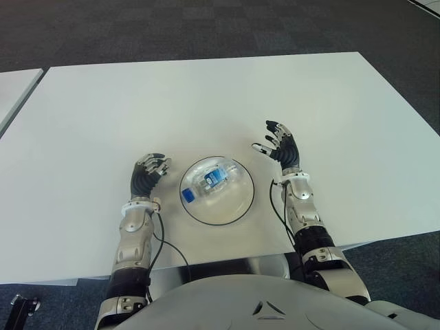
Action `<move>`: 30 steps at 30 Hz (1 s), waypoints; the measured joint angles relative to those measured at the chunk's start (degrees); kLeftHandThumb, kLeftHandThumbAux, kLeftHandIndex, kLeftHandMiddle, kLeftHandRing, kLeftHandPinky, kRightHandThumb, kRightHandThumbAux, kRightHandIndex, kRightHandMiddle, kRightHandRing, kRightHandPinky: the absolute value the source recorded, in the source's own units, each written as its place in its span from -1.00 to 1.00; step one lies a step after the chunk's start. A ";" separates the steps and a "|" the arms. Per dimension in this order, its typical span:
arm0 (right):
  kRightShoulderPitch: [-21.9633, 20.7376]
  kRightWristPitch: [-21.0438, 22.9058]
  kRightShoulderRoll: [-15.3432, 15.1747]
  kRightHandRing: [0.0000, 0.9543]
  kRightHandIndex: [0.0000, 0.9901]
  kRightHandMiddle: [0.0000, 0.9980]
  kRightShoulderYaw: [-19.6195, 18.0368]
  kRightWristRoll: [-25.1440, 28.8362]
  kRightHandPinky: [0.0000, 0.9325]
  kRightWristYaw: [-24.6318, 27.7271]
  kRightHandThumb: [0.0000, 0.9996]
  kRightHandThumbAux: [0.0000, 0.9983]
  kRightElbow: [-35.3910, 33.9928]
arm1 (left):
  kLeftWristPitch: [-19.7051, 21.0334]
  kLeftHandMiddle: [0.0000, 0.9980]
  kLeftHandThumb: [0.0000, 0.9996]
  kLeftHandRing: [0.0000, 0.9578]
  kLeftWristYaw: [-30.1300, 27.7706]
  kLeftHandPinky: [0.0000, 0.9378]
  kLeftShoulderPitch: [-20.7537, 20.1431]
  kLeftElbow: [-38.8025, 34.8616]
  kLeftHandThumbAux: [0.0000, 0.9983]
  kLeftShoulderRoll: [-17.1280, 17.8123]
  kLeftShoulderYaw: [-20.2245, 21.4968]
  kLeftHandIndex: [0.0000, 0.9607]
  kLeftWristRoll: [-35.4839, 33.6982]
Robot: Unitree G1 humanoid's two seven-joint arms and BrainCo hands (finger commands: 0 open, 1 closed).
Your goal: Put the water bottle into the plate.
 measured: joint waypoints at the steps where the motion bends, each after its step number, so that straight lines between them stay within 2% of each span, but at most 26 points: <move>1: 0.07 0.60 0.16 -0.23 -0.43 -0.30 -0.45 0.35 -0.06 0.45 -0.24 0.88 0.00 | 0.00 0.11 0.41 0.09 0.00 0.08 -0.02 0.02 0.43 0.00 0.00 -0.11 -0.08; 3: 0.21 1.52 0.57 -0.18 -0.38 -0.24 -1.10 0.76 -0.02 1.14 -0.32 0.90 0.00 | 0.01 0.10 0.41 0.09 0.00 0.08 -0.03 0.02 0.43 0.01 0.00 -0.11 -0.14; 5: 0.46 2.08 1.19 -0.10 -0.30 -0.17 -1.81 1.50 0.03 1.84 -0.51 0.95 -0.01 | 0.05 0.10 0.41 0.09 0.00 0.08 -0.05 0.02 0.43 0.01 -0.02 -0.11 -0.17; 8: 0.93 2.22 1.93 -0.02 -0.18 -0.08 -2.53 1.85 0.10 2.31 -0.66 0.99 -0.02 | 0.17 0.10 0.41 0.09 0.00 0.08 -0.10 0.01 0.43 0.02 -0.02 -0.11 -0.16; 12: 1.31 2.24 2.84 0.17 0.04 0.13 -3.33 1.86 0.28 2.45 -0.77 0.99 0.07 | 0.35 0.10 0.41 0.09 0.00 0.08 -0.19 0.02 0.43 0.04 -0.02 -0.11 -0.15; 13: 1.32 2.24 3.06 0.22 -0.02 0.19 -3.59 1.87 0.32 2.49 -0.35 0.80 0.21 | 0.38 0.10 0.41 0.09 0.00 0.08 -0.20 0.02 0.43 0.06 -0.02 -0.11 -0.15; 14: 1.30 2.21 3.38 0.28 -0.05 0.25 -3.91 1.93 0.35 2.64 -0.08 0.68 0.54 | 0.38 0.10 0.41 0.09 0.00 0.08 -0.21 0.03 0.43 0.08 -0.03 -0.11 -0.15; 16: 1.22 1.96 3.98 0.36 -0.09 0.33 -4.56 2.57 0.39 3.21 0.20 0.55 1.83 | 0.38 0.11 0.41 0.09 -0.01 0.09 -0.25 0.08 0.43 0.14 -0.07 -0.11 -0.15; 21: 0.85 -0.53 5.40 0.45 -0.11 0.43 -6.44 4.53 0.44 5.62 0.36 0.47 4.94 | 0.38 0.11 0.41 0.10 -0.03 0.10 -0.30 0.20 0.43 0.27 -0.12 -0.10 -0.15; 30: -0.08 -4.44 5.46 0.52 -0.11 0.51 -7.85 5.19 0.52 8.47 0.40 0.46 9.05 | 0.37 0.10 0.41 0.08 -0.03 0.06 -0.48 0.48 0.43 0.35 -0.11 -0.10 -0.14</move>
